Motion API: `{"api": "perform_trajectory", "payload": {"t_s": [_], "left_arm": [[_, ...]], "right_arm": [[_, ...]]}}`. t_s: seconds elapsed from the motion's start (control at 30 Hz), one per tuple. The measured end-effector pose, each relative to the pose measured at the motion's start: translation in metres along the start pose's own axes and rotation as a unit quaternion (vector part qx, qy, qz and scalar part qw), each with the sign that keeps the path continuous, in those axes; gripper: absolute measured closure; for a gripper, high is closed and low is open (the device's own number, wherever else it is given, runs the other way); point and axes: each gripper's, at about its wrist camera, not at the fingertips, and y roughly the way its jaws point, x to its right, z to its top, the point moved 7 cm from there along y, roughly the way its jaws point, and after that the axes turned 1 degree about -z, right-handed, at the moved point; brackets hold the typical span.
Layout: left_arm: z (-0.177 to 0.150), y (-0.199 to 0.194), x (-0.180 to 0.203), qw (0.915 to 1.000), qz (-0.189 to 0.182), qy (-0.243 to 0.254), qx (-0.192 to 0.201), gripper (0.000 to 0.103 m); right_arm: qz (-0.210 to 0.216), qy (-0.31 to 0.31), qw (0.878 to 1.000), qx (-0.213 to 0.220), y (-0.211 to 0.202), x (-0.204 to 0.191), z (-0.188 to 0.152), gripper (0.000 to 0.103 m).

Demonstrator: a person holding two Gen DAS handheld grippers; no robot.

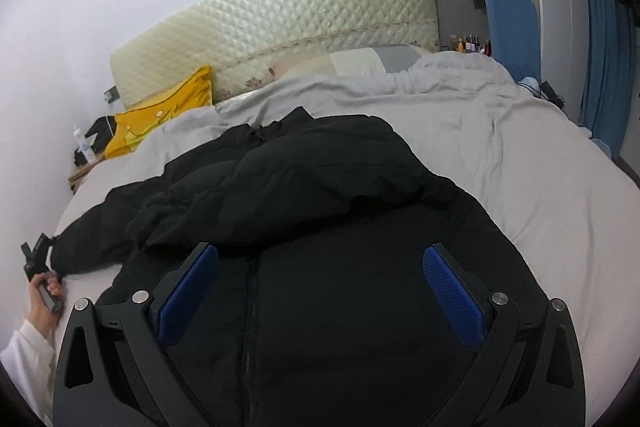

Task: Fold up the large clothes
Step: 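Grasp the other sleeve cuff with the left gripper and lift it, then fold the held sleeve across the jacket body and release with the left gripper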

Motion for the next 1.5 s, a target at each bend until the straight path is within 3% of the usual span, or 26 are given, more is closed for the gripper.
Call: {"api": "perform_trajectory", "payload": {"t_s": [0.23, 0.33, 0.4, 0.6, 0.8, 0.97, 1.23, 1.5], "left_arm": [[0.01, 0.007, -0.001, 0.9997, -0.007, -0.022, 0.009, 0.069], [0.018, -0.002, 0.006, 0.9998, 0.001, -0.001, 0.018, 0.085], [0.022, -0.011, 0.013, 0.9997, 0.005, 0.008, 0.022, 0.089], [0.031, -0.044, 0.056, 0.9977, 0.029, 0.048, 0.039, 0.095], [0.034, -0.09, 0.127, 0.9922, 0.045, 0.103, 0.054, 0.096], [0.022, -0.126, 0.205, 0.979, 0.065, 0.181, 0.067, 0.096], [-0.029, -0.167, 0.339, 0.9643, 0.036, 0.25, 0.081, 0.096], [-0.111, -0.184, 0.46, 0.9446, 0.014, 0.319, 0.076, 0.096]], "right_arm": [[-0.031, -0.031, 0.999, -0.004, 0.004, -0.007, -0.005, 0.0], [-0.032, -0.047, 0.998, 0.002, 0.001, -0.012, -0.005, 0.0], [-0.035, -0.063, 0.997, 0.011, -0.001, -0.014, -0.004, 0.0], [-0.005, -0.067, 0.998, 0.005, -0.005, -0.021, 0.0, 0.0], [0.019, -0.07, 0.997, 0.007, -0.016, -0.019, -0.002, 0.0], [0.03, -0.075, 0.997, 0.019, -0.031, -0.013, 0.004, 0.0], [0.045, -0.105, 0.991, 0.062, -0.062, 0.0, 0.016, 0.0], [0.086, -0.103, 0.988, 0.081, -0.075, 0.021, 0.022, 0.0]]}}
